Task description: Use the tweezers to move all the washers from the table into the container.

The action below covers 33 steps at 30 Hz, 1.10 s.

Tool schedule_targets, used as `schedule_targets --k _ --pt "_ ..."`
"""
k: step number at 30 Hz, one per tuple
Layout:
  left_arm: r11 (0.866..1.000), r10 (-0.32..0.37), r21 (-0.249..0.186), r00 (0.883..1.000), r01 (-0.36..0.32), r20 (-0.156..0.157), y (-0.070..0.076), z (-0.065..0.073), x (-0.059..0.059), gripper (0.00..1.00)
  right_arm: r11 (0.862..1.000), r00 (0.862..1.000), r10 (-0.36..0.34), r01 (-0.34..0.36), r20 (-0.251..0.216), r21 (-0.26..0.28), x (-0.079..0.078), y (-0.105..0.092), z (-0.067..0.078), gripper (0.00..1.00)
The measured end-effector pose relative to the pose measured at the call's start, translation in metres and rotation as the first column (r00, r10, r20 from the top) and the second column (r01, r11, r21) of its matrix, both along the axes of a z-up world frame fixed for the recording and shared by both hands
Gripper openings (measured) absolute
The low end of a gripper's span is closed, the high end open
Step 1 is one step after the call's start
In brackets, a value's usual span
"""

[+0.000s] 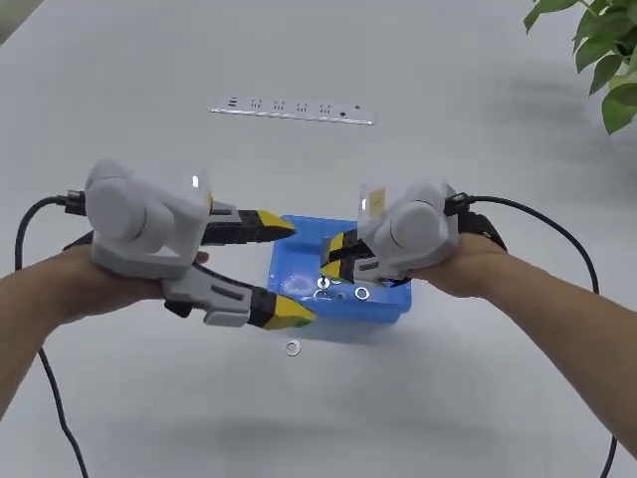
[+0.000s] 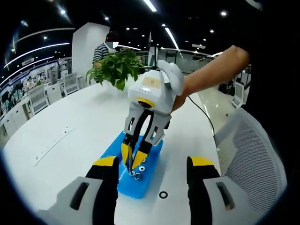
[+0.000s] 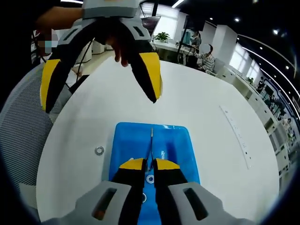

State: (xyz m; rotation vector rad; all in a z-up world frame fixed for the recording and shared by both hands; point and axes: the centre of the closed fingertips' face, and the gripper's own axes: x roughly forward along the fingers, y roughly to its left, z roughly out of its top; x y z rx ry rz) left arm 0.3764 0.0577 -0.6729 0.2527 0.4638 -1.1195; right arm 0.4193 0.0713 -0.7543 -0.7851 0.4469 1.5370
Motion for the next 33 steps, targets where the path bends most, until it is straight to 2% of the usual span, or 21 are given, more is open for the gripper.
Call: schedule_targets --k 2,7,10,13,14,16,23,29,33 --pt "1.000 -0.004 0.011 1.000 0.004 0.001 -0.001 -0.002 0.005 0.51 1.000 1.000 0.004 -0.004 0.002 0.001 0.000 -0.001 0.000 0.08" --pt "0.999 -0.010 0.043 0.999 0.008 0.043 -0.005 -0.004 0.019 0.34 1.000 1.000 0.013 -0.013 0.005 0.001 0.000 -0.002 0.000 0.08" --pt "0.998 -0.011 0.069 0.998 0.007 0.054 -0.006 -0.008 0.027 0.26 1.000 1.000 0.019 -0.019 0.007 0.001 0.000 -0.001 0.000 0.08" --pt "0.997 -0.007 0.080 0.998 0.003 0.058 -0.008 -0.011 0.033 0.23 0.999 0.999 0.033 -0.033 0.015 -0.002 0.000 -0.001 0.000 0.08" --pt "0.995 -0.014 0.099 0.997 0.007 0.070 -0.008 -0.013 0.034 0.22 0.999 0.999 0.040 -0.040 0.020 -0.004 -0.001 -0.001 0.000 0.08" --pt "0.994 -0.027 0.112 0.998 0.020 0.065 -0.010 -0.016 0.035 0.19 0.999 0.998 0.051 -0.051 0.025 -0.005 -0.002 -0.001 0.000 0.08" --pt "0.987 -0.065 0.149 0.995 0.053 0.080 -0.014 -0.022 0.038 0.11 0.998 0.997 0.068 -0.068 0.032 -0.010 -0.002 -0.001 -0.001 0.08" --pt "0.985 -0.082 0.156 0.994 0.070 0.073 -0.014 -0.023 0.038 0.07 0.997 0.997 0.074 -0.074 0.035 -0.012 -0.002 -0.001 -0.001 0.08" --pt "0.982 -0.100 0.167 0.992 0.085 0.083 -0.014 -0.023 0.037 0.06 0.997 0.997 0.071 -0.070 0.034 -0.009 -0.001 -0.001 -0.001 0.09"
